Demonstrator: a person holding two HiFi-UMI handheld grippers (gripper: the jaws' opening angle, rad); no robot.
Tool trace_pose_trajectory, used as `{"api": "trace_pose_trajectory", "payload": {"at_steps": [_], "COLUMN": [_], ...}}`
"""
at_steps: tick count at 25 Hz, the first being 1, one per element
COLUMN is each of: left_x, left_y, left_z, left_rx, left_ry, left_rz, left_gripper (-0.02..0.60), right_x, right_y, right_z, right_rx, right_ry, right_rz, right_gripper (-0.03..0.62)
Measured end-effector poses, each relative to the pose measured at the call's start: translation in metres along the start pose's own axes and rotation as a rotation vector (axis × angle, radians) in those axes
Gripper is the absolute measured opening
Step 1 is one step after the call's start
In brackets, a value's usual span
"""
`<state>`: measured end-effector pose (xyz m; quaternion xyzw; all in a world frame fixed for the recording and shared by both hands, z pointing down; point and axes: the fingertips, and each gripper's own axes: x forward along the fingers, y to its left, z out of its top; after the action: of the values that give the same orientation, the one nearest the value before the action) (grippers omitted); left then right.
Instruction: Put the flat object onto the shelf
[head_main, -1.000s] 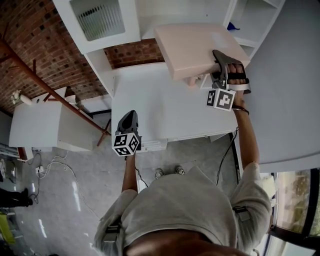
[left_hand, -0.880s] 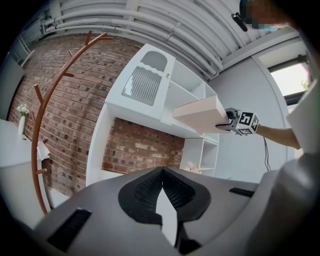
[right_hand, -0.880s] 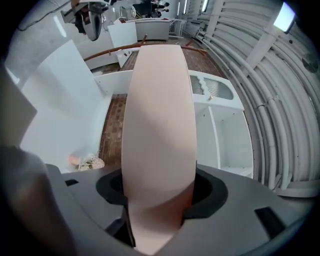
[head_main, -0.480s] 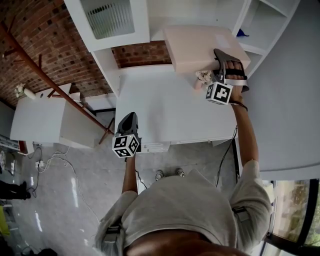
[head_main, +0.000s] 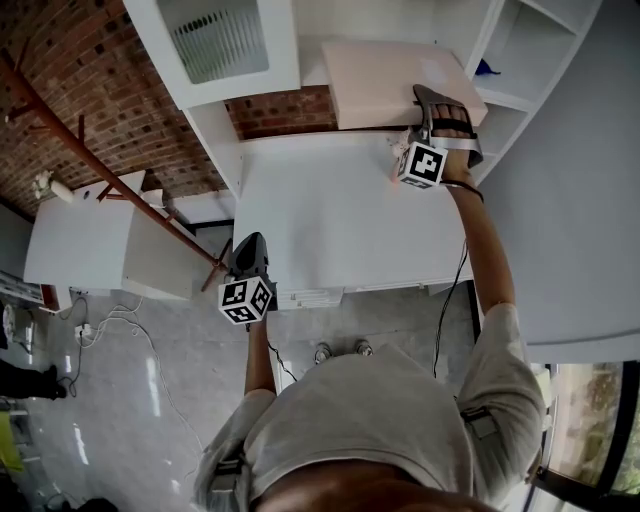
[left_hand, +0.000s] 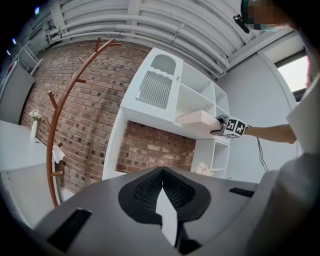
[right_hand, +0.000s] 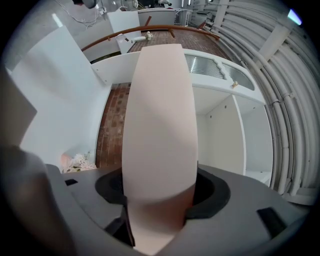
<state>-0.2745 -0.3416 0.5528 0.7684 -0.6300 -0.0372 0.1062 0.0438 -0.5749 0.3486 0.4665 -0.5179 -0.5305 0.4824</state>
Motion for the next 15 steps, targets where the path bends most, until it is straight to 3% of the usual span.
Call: {"api": "trace_pose_trajectory", "payload": {"at_steps": [15], "left_x": [-0.010], "left_y": [0.015], "left_z": [-0.003], "left_rx": [-0.005], "left_ry": [0.007], "left_rz": [0.067], "left_gripper": [0.015], "right_x": [0.067], "right_y": [-0.008], "right_z": [0.022], "right_rx": [0.014], "right_ry": [-0.027], "right_rz": [0.050], "right_gripper": [0.296]}}
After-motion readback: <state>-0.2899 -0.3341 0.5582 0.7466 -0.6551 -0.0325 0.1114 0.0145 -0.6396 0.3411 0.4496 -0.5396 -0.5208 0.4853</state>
